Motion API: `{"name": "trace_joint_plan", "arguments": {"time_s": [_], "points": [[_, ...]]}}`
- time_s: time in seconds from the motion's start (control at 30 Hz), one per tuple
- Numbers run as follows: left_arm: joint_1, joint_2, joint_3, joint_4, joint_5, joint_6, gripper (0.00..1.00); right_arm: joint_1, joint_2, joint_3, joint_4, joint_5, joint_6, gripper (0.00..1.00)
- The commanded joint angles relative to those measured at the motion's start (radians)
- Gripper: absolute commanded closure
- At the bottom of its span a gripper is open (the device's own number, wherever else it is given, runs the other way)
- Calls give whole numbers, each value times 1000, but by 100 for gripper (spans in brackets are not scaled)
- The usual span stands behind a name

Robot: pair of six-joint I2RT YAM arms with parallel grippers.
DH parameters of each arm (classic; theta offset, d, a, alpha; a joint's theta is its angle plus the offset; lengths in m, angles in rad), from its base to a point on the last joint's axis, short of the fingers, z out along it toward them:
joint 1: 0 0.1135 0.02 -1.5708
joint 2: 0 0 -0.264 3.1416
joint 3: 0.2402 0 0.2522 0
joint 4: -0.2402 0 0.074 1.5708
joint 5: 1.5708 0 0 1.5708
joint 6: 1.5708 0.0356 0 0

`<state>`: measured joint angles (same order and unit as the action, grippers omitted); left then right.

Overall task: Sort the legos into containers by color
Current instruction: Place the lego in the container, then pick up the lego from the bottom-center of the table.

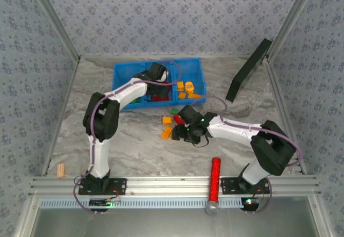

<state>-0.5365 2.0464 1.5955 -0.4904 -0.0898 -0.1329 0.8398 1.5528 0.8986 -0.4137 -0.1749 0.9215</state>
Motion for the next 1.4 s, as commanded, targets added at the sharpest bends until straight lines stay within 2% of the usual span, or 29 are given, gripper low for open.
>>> {"name": "trace_joint_plan", "arguments": {"time_s": [0.0,0.17,0.47,0.73,1.17,1.37], "points": [[13,-8,19,15,15,-8,40,5,24,35,1,-11,21,33],[14,-59,4,27,19,-5,36,6,51,53,3,-17,14,33],[13,-177,-17,47,62,-17,35,7,110,87,24,-24,12,35],[13,-278,-26,35,96,-25,34,5,177,148,-48,16,-35,38],[12,-465,-123,-15,70,-37,31,5,280,186,-150,55,-136,58],[6,-578,-224,-66,75,-54,31,1,211,205,-244,102,-205,69]]}}
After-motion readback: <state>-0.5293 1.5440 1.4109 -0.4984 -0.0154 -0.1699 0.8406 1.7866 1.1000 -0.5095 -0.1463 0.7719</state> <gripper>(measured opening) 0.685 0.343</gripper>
